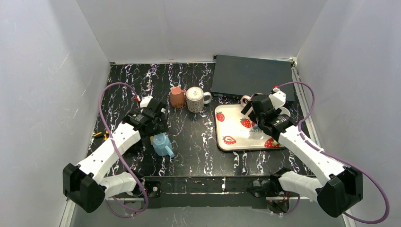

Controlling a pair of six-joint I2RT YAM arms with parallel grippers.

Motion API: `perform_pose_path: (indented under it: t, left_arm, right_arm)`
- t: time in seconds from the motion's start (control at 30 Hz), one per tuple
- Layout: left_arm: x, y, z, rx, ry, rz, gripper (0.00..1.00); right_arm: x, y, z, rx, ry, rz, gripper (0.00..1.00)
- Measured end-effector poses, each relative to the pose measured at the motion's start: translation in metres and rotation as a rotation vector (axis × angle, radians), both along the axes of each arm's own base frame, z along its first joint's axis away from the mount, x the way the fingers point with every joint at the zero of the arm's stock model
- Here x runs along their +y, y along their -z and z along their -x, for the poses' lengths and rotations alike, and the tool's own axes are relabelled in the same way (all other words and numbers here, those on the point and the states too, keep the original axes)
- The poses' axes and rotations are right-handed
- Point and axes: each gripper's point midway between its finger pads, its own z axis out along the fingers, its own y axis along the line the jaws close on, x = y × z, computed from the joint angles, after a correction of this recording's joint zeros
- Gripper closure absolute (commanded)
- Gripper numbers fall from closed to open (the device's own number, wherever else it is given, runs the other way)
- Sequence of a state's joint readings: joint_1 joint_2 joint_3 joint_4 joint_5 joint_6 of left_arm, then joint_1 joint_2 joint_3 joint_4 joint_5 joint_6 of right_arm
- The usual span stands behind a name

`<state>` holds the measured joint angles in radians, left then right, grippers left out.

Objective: Turn the mug right side up
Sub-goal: Turn over the cup at the center of the board.

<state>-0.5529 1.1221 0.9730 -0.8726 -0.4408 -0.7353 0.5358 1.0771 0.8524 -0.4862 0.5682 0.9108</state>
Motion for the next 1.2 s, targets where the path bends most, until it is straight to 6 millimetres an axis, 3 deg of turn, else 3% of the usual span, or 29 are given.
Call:
perform_pose_path:
  t: [0.3,0.63,0.87,1.1,1.2]
  left_arm:
    - [0.001,0.012,-0.021,0.030,-0.039,0.095,0.27]
    - [0.005,0.048,-0.028,0.125,-0.051,0.085,0.18]
    - [-0.004,0.061,-0.036,0.154,-0.026,0.115,0.35]
    - [-0.024,0.054,-0.060,0.088,0.026,0.196,0.38]
    - [-0.031,0.053,-0.076,0.073,0.031,0.204,0.44]
  right_arm:
    - [-0.003,0.005,0.006,-0.008,-0.004,-0.006,0.09]
    - [0.005,0.008,0.008,0.008,-0.034,-0.032,0.09]
    - [0.006,0.011,0.009,0.013,-0.041,-0.036,0.09]
    - [0.004,0.007,0.012,0.000,-0.058,-0.032,0.09]
    - [0.004,0.005,0.012,-0.005,-0.060,-0.036,0.09]
